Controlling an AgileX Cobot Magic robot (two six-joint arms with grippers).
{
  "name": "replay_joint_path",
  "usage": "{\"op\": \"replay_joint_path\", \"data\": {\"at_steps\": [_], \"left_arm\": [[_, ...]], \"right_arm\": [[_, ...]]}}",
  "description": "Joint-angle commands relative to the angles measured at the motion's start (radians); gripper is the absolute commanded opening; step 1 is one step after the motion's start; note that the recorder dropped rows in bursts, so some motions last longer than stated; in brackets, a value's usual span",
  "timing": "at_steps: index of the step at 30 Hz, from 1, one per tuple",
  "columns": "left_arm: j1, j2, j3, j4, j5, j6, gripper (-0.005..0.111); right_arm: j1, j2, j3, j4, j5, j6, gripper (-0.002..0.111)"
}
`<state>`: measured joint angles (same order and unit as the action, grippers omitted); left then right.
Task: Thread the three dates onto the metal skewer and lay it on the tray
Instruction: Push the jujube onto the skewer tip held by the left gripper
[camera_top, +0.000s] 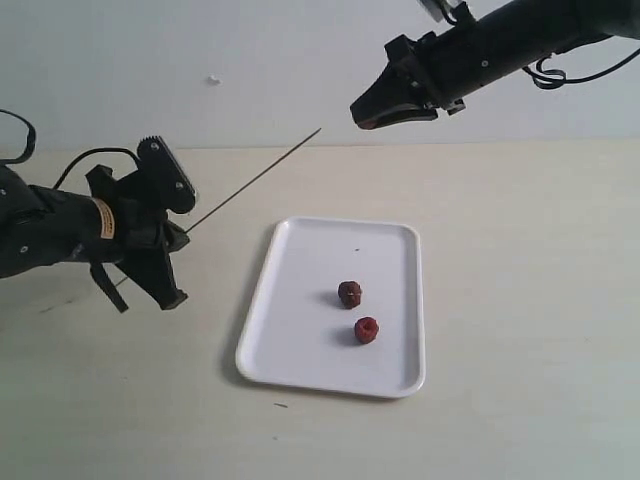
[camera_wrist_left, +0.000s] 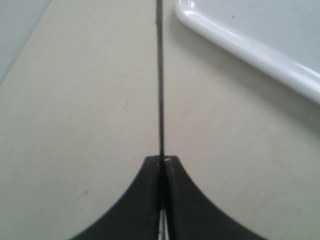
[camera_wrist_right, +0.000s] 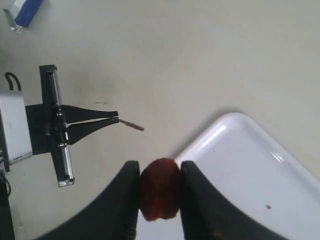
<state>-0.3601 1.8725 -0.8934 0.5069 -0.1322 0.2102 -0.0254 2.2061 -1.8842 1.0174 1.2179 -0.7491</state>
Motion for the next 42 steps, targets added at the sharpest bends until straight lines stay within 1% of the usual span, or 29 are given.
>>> {"op": "replay_joint_path", "data": {"at_steps": [1,21,29,42], "left_arm": [[-0.02,-0.012,0.018,0.012,-0.058,0.0,0.0],[-0.021,-0.012,0.018,0.012,-0.068,-0.002,0.0],[-0.044,-0.012,0.018,0.027,-0.081,0.0,0.0],[-0.042,-0.012,0.018,0.027,-0.079,0.0,0.0]], "right_arm": [[-0.001,-0.016,-0.008,0.002,0.003,-0.007,0.027],[0.013,-0.016,-0.008,0.028,0.003,0.029,0.027],[0.013,-0.016,-0.008,0.028,0.003,0.029,0.027],[0.013,-0.016,-0.008,0.028,0.003,0.042,0.027]]}}
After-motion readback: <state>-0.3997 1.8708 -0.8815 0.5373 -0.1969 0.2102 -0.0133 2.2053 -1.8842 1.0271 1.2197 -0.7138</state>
